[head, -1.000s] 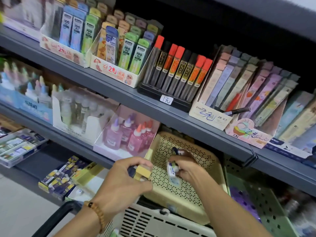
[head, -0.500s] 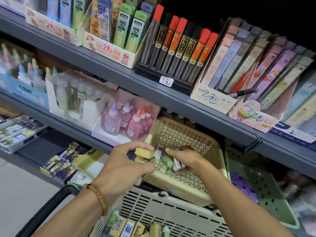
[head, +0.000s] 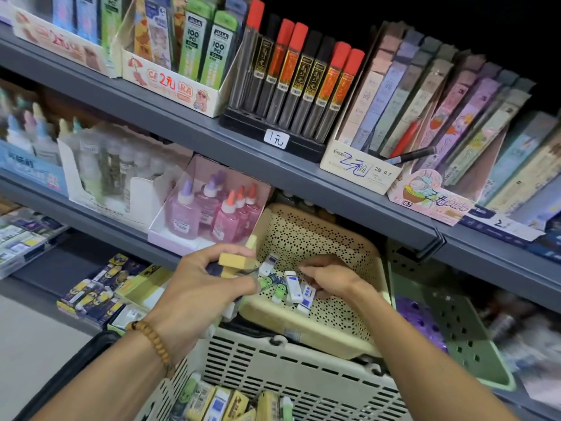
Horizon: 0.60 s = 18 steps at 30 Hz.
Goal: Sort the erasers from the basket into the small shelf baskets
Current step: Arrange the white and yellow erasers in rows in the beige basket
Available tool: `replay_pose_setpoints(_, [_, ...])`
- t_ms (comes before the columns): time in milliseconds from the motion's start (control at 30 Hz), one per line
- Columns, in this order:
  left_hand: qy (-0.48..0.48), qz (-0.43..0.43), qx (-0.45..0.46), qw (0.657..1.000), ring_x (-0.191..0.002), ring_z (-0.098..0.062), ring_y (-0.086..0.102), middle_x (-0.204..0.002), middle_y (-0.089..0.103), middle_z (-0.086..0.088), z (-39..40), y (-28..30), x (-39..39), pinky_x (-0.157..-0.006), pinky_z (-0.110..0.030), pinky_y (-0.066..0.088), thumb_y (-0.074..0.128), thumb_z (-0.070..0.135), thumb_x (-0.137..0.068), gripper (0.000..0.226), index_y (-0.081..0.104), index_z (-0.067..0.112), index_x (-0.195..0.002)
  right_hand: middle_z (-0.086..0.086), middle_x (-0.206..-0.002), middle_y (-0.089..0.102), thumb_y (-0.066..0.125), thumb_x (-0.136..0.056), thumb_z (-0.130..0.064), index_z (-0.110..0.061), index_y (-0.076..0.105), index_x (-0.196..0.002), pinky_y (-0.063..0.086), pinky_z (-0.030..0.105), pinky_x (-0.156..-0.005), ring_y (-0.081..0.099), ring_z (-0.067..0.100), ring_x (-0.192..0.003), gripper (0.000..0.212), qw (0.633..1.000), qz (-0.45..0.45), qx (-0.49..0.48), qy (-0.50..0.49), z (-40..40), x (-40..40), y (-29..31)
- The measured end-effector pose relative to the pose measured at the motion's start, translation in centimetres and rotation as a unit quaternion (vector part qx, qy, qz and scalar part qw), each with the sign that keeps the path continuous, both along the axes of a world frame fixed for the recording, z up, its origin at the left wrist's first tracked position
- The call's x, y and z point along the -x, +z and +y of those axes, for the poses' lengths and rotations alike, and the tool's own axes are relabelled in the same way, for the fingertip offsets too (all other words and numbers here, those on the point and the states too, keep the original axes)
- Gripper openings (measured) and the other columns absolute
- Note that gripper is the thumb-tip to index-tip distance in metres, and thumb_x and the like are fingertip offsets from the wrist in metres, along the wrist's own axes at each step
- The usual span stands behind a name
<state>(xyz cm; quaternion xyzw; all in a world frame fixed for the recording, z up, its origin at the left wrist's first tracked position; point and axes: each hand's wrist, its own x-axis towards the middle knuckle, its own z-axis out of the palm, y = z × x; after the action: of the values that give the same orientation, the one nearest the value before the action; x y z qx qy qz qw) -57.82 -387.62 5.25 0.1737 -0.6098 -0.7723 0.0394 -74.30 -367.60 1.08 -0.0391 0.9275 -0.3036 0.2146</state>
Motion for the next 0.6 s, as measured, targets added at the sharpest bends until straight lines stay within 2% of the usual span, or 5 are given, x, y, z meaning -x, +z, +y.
replay_pose_setpoints(133, [-0.002, -0.004, 0.013, 1.0, -0.05, -0.016, 0.052, -0.07, 0.07, -0.004, 0.1, 0.0, 0.1, -0.047, -0.027, 0.048, 0.079, 0.0, -0.064, 0.034, 0.075, 0.027, -0.084, -0.008, -0.149, 0.043, 0.078, -0.073, -0.052, -0.036, 0.034, -0.148, 0.033, 0.039, -0.114, 0.042, 0.019, -0.136, 0.089, 0.972, 0.001, -0.129, 0.198, -0.6, -0.7, 0.1])
replay_pose_setpoints(200, [-0.003, -0.003, 0.013, 1.0, -0.052, -0.018, 0.051, -0.071, 0.07, -0.005, 0.1, 0.0, 0.1, -0.048, -0.029, 0.047, 0.08, 0.0, -0.064, 0.034, 0.075, 0.027, -0.085, -0.006, -0.143, 0.049, 0.083, -0.072, -0.043, -0.03, 0.039, -0.145, 0.038, 0.038, -0.11, 0.048, 0.019, -0.128, 0.086, 0.961, 0.027, -0.16, 0.225, -0.8, -0.8, -0.2])
replay_pose_setpoints(300, [-0.003, -0.005, 0.012, 1.0, -0.053, -0.017, 0.053, -0.074, 0.071, -0.007, 0.0, 0.0, 0.1, -0.053, -0.032, 0.047, 0.08, 0.002, -0.063, 0.035, 0.075, 0.03, -0.084, -0.005, -0.139, 0.052, 0.082, -0.068, -0.052, -0.026, 0.046, -0.142, 0.038, 0.041, -0.109, 0.05, 0.02, -0.124, 0.086, 0.967, -0.015, -0.164, 0.193, -0.3, 0.1, 0.3])
replay_pose_setpoints(433, [-0.002, -0.002, 0.012, 1.0, -0.056, -0.016, 0.057, -0.083, 0.074, -0.011, -0.3, 0.0, 0.0, -0.051, -0.028, 0.05, 0.081, 0.002, -0.062, 0.037, 0.074, 0.03, -0.085, -0.002, -0.103, 0.069, 0.086, -0.066, -0.043, -0.021, 0.064, -0.099, 0.051, 0.047, -0.094, 0.064, 0.021, -0.099, 0.045, 0.988, 0.057, -0.076, 0.12, -1.3, 2.3, 0.7])
replay_pose_setpoints(600, [-0.004, -0.005, 0.001, 1.0, -0.061, -0.023, 0.055, -0.086, 0.073, -0.016, -0.7, -0.1, 0.1, -0.063, -0.039, 0.044, 0.081, 0.007, -0.059, 0.039, 0.073, 0.031, -0.089, -0.001, -0.144, 0.05, 0.077, -0.072, -0.058, -0.033, 0.04, -0.144, 0.039, 0.038, -0.108, 0.049, 0.021, -0.13, 0.085, 0.981, 0.046, -0.122, 0.144, -3.3, 3.2, -0.4])
